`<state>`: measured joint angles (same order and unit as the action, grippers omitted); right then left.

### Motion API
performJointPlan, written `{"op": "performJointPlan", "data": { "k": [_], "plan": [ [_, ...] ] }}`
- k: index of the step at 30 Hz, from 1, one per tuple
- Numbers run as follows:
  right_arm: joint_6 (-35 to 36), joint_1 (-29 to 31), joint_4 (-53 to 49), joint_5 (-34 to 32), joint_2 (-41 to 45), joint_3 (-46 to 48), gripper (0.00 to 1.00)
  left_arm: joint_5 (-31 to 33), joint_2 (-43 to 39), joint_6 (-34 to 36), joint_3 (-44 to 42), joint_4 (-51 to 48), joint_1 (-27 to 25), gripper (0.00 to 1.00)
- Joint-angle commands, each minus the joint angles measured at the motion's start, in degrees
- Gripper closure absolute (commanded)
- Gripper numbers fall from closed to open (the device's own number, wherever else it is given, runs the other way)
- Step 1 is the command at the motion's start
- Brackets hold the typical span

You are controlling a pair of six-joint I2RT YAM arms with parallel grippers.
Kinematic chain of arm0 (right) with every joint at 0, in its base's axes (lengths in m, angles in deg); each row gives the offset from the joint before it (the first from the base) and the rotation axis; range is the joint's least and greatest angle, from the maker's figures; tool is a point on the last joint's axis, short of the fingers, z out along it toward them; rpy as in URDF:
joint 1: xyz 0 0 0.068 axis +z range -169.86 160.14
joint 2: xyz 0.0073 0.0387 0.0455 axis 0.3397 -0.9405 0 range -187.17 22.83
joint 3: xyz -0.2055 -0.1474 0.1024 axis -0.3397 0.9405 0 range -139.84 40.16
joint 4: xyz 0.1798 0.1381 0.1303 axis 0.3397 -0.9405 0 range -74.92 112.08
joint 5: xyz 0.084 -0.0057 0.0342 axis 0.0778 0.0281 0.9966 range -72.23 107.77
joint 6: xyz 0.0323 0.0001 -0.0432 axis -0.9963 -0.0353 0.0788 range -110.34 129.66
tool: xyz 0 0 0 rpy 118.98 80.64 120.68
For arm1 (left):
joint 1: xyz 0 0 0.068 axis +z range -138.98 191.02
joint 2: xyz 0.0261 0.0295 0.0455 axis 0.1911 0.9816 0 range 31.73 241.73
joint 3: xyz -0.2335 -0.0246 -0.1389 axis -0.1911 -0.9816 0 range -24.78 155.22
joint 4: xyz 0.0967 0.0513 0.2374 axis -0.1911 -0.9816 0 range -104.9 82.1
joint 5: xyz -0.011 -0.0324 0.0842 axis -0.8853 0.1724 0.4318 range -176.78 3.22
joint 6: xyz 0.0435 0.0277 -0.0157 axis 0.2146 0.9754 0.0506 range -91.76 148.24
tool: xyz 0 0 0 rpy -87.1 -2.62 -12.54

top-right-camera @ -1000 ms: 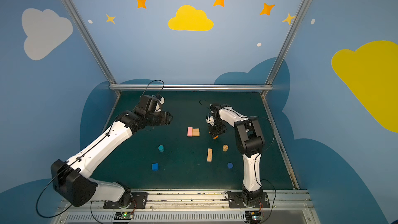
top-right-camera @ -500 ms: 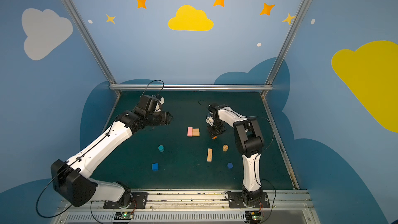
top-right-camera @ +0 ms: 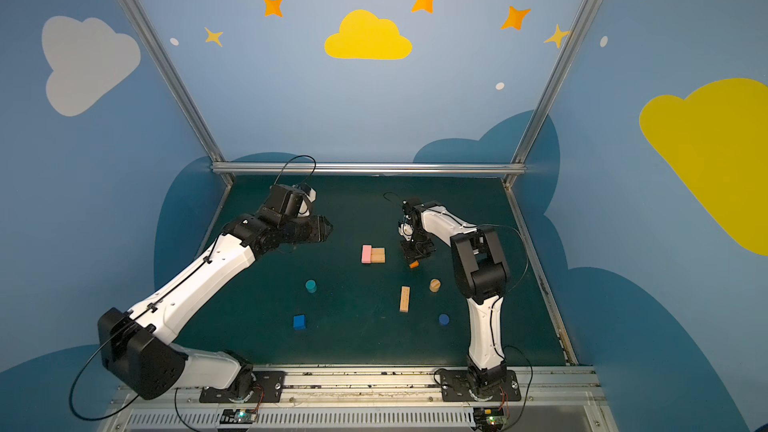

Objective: Build the wood block tower
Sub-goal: 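Lower the right gripper around the orange block and close it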

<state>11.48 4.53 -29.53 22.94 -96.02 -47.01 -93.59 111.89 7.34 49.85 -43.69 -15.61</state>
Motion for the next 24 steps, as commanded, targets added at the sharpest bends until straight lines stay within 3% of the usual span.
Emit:
{"op": "performJointPlan", "data": {
  "k": [1, 11, 24],
  "plan": [
    [-0.5, 0.3, -0.3, -0.2, -0.2, -0.2, 0.77, 0.4, -1.2, -0.5, -0.4, -0.3, 0.3, 0.47],
    [-4.3, 0.5, -1.1, 0.5, 1.9, -0.6, 1.00, 0.4, -0.3, -0.8, -1.0, 0.3, 0.3, 0.48],
    [-15.0, 4.6, -2.0, -1.1, 6.3, -3.2, 1.00, -1.8, 3.5, -2.2, -0.5, 0.7, 0.4, 0.51]
  ]
}}
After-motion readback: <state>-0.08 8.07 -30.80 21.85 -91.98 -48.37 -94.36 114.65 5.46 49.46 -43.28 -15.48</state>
